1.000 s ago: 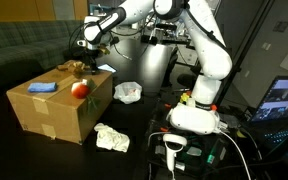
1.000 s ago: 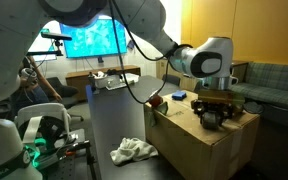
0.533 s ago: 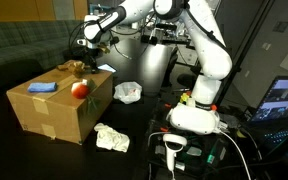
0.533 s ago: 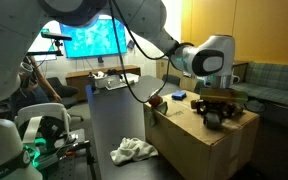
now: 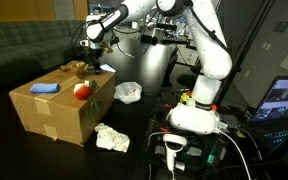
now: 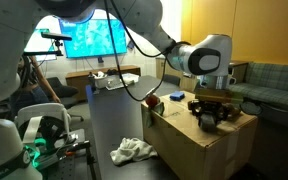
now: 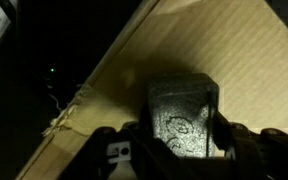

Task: Put the objects on the box onto the table and the objects on the table on to the box

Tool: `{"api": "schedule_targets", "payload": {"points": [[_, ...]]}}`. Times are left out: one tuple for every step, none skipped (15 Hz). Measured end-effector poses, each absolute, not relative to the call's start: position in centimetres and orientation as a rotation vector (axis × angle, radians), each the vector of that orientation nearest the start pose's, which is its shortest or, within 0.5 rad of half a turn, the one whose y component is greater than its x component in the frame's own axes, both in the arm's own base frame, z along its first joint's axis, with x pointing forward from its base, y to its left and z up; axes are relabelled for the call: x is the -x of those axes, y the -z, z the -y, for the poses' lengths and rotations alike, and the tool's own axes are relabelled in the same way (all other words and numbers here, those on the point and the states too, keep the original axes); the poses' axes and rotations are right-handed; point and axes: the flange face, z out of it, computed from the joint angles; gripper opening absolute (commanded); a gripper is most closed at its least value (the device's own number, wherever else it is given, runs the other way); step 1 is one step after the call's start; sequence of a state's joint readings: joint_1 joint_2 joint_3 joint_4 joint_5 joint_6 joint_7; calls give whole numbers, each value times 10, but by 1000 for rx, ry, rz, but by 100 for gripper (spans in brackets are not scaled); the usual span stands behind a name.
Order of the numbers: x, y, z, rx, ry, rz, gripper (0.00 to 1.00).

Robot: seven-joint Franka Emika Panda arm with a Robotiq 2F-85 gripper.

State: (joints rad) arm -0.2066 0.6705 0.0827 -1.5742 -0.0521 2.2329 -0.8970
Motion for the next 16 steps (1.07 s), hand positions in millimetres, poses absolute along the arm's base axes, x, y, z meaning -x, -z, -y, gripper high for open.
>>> {"api": "schedule_targets", "payload": {"points": [[-686, -248, 98, 2901, -19, 1176, 33], [-679, -249, 99, 2919, -25, 1148, 33], [-672, -251, 101, 2940, -22, 1119, 33], [-666, -253, 103, 2961, -17, 1090, 33], [-659, -256, 104, 2979, -16, 1066, 33], [-653, -258, 104, 2997, -21, 1045, 33], [-646, -259, 103, 3011, -29, 1026, 33], [-639, -260, 102, 3025, -42, 1011, 33], [-630, -260, 99, 3036, -62, 994, 33], [-622, -260, 97, 3042, -81, 979, 33], [-613, -258, 94, 3046, -100, 966, 33], [-603, -257, 91, 3047, -117, 953, 33], [-593, -255, 88, 3046, -135, 945, 33], [-584, -253, 85, 3044, -150, 942, 33], [-574, -253, 82, 3042, -161, 942, 33], [-565, -253, 78, 3041, -167, 943, 33]]}}
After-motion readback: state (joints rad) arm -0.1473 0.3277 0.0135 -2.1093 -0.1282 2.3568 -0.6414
